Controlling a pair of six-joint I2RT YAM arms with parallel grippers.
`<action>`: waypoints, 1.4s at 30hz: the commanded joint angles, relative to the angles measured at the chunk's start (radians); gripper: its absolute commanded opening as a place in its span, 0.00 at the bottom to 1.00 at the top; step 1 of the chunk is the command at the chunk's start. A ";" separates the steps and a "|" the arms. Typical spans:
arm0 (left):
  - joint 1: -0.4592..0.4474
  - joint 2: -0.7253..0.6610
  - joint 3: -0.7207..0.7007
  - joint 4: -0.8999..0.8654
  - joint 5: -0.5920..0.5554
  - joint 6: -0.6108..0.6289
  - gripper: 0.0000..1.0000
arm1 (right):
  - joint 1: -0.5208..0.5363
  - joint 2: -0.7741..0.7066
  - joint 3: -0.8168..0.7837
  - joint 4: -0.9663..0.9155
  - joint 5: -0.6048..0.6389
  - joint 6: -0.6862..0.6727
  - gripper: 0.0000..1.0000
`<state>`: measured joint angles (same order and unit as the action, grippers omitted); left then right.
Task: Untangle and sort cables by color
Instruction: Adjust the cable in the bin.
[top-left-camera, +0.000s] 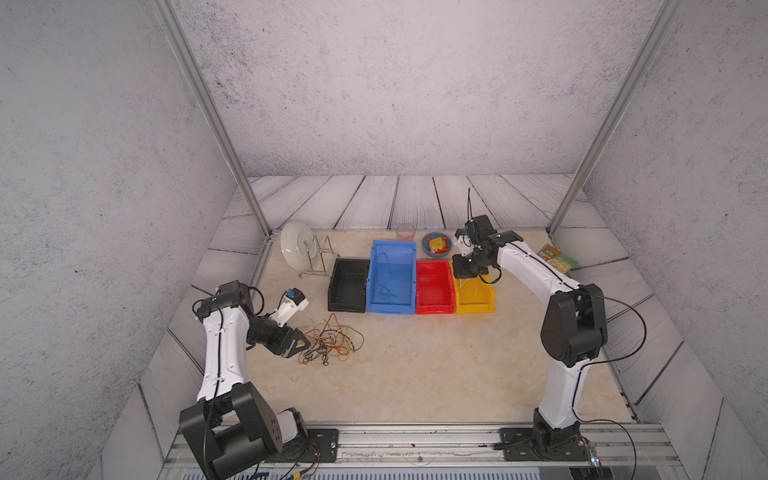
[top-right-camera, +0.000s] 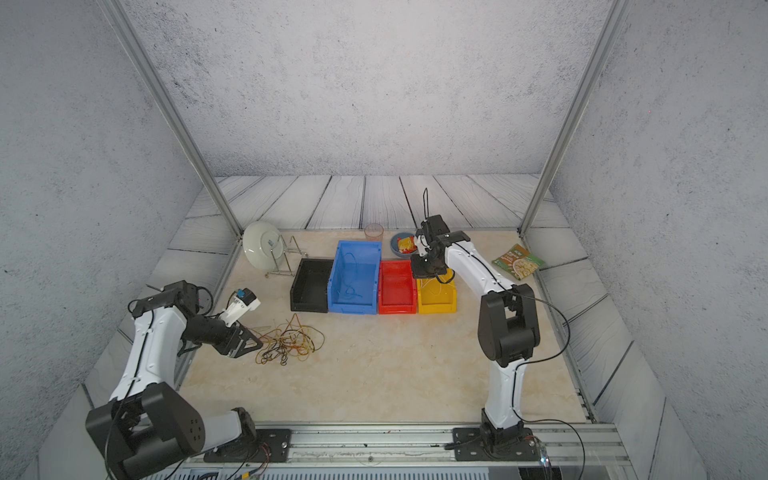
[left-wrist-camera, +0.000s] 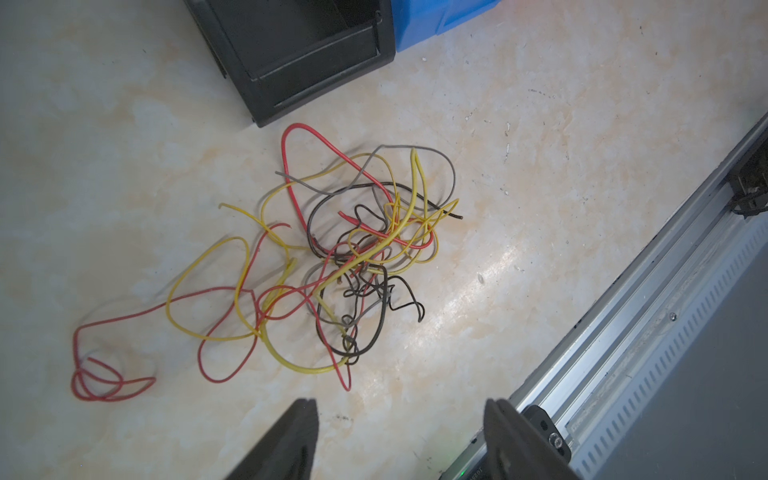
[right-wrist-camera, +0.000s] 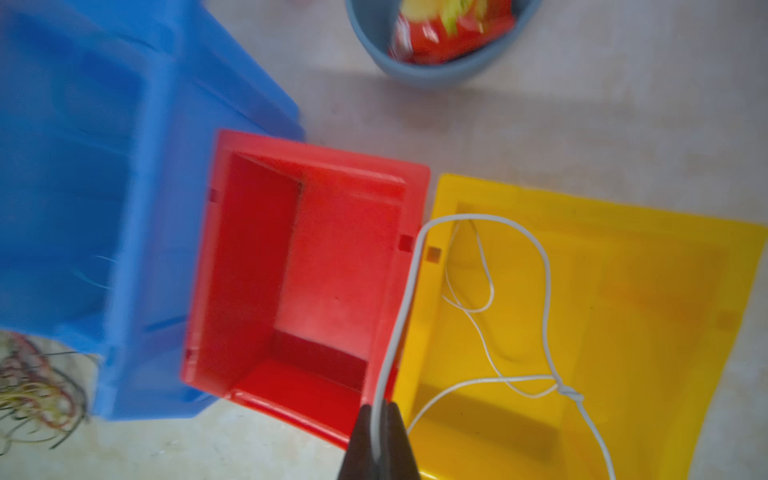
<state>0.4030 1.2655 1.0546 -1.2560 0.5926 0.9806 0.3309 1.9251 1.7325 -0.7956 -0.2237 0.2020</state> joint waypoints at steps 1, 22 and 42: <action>0.004 -0.003 -0.009 -0.019 0.027 0.006 0.70 | 0.003 -0.080 0.068 -0.019 -0.044 0.009 0.00; 0.004 0.015 -0.015 -0.019 0.055 0.012 0.70 | -0.051 -0.128 -0.064 0.000 0.040 0.037 0.00; 0.004 0.025 -0.024 0.001 0.054 -0.004 0.70 | -0.081 0.014 -0.268 0.137 0.087 0.021 0.17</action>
<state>0.4030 1.2808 1.0431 -1.2510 0.6395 0.9798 0.2481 1.9114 1.4597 -0.6724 -0.1810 0.2272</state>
